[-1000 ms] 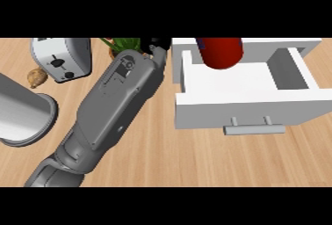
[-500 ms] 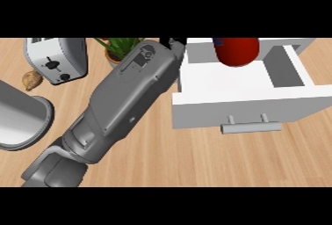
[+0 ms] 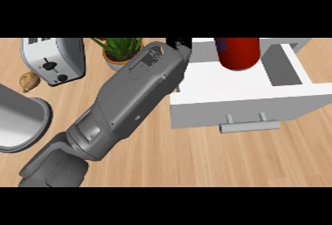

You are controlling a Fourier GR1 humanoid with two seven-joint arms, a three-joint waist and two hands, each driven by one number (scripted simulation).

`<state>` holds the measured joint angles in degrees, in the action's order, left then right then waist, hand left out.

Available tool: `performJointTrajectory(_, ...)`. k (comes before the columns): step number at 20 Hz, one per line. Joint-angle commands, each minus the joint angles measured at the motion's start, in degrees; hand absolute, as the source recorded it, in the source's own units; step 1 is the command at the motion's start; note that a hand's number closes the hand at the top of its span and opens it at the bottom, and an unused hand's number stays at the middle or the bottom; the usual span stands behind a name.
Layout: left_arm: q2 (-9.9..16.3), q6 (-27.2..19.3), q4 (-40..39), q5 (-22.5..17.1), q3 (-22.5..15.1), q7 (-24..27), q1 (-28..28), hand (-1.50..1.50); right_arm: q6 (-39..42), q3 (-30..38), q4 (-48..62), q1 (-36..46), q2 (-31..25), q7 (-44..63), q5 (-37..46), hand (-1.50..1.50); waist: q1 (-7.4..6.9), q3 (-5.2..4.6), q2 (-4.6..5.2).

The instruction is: Pick up the can, place it into the drawer and close the drawer

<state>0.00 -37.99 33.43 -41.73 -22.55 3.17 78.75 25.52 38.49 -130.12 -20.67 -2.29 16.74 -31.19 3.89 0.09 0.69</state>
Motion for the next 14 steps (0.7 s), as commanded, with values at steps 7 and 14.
performJointTrajectory(7,0.0,-3.19,-4.95,-7.29,-8.35,2.05,1.07,-1.5,-1.23,-1.13,-2.07,1.36,-0.1,2.31,0.58,-1.5,1.52,0.02,0.45)
performJointTrajectory(14,0.0,-5.59,-7.58,-9.72,-10.1,4.31,1.78,-1.5,-0.57,-1.5,-1.57,1.44,1.14,1.32,1.76,-1.5,1.5,0.03,0.57)
